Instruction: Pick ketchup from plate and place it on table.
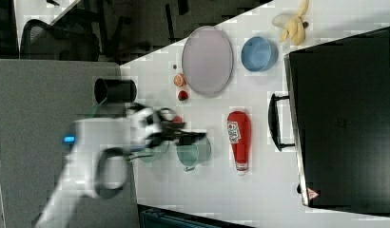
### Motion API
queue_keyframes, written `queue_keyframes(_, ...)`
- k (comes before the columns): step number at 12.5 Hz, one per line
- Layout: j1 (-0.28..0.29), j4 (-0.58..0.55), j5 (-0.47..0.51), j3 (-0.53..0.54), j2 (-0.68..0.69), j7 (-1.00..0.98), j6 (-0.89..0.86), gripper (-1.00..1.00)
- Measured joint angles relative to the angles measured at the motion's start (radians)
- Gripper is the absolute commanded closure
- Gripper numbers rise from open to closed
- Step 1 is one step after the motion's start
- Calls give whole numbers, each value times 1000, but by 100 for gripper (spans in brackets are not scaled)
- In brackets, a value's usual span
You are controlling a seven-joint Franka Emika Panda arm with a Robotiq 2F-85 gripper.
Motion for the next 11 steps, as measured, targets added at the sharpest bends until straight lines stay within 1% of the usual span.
queue_keyframes(2, 2, 133, 11, 5, -88, 123, -168, -100)
queue_keyframes(3, 2, 201, 11, 6, -113, 174, -249, -100)
queue_keyframes(5, 1, 324, 1, 8, -132, 244, -348, -100)
queue_keyframes(7, 3, 383, -69, 5, -140, 288, -420, -100)
queue_keyframes(9, -8, 401, -78, 10, -137, 309, -461, -100)
queue_keyframes(11, -5, 405, -87, 13, -126, 310, -472, -100)
